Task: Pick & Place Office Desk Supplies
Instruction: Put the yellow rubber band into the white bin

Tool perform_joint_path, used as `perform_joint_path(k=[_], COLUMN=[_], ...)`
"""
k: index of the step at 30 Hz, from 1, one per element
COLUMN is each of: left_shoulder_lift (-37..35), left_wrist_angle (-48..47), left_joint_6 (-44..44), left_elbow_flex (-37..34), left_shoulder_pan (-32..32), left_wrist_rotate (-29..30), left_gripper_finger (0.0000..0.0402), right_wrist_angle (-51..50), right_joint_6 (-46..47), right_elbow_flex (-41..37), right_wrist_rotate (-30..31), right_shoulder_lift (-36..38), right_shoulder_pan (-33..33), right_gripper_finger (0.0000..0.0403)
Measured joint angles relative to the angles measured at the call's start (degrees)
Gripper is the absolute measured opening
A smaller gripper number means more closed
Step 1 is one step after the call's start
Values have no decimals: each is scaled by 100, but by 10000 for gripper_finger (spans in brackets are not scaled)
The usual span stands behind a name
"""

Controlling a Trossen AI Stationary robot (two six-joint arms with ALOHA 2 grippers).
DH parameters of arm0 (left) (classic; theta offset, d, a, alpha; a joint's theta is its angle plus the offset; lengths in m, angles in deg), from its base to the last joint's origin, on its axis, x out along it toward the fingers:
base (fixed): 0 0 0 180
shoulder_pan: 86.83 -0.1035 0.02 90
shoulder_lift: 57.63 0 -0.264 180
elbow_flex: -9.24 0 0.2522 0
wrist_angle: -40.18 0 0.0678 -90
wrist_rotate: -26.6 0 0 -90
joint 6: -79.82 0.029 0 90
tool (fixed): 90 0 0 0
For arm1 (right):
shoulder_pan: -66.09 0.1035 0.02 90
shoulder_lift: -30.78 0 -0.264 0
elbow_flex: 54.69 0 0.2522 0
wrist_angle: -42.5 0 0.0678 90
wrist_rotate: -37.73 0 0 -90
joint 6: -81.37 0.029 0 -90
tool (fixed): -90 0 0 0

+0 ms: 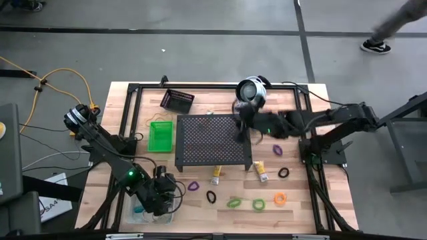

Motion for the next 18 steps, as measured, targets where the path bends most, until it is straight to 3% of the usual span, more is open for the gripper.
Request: perform_joint_path(k=[7, 18], left_shoulder_lift=[-3, -195], left_wrist_angle=[24, 370], left_joint_6=[21, 1002], left_elbow_flex=[0, 0], left_shoulder_pan=[-193, -774], left_wrist_rotate=[1, 6], left_gripper_finger=[86, 86], right_wrist_angle=[0, -7], right_joint_6=[7, 9], right_elbow_flex=[0, 0], right_wrist_rotate=[-44, -206], right_shoulder_lift=[-38, -76], right_shoulder_pan=[-843, -1117], right_gripper_finger=[135, 135])
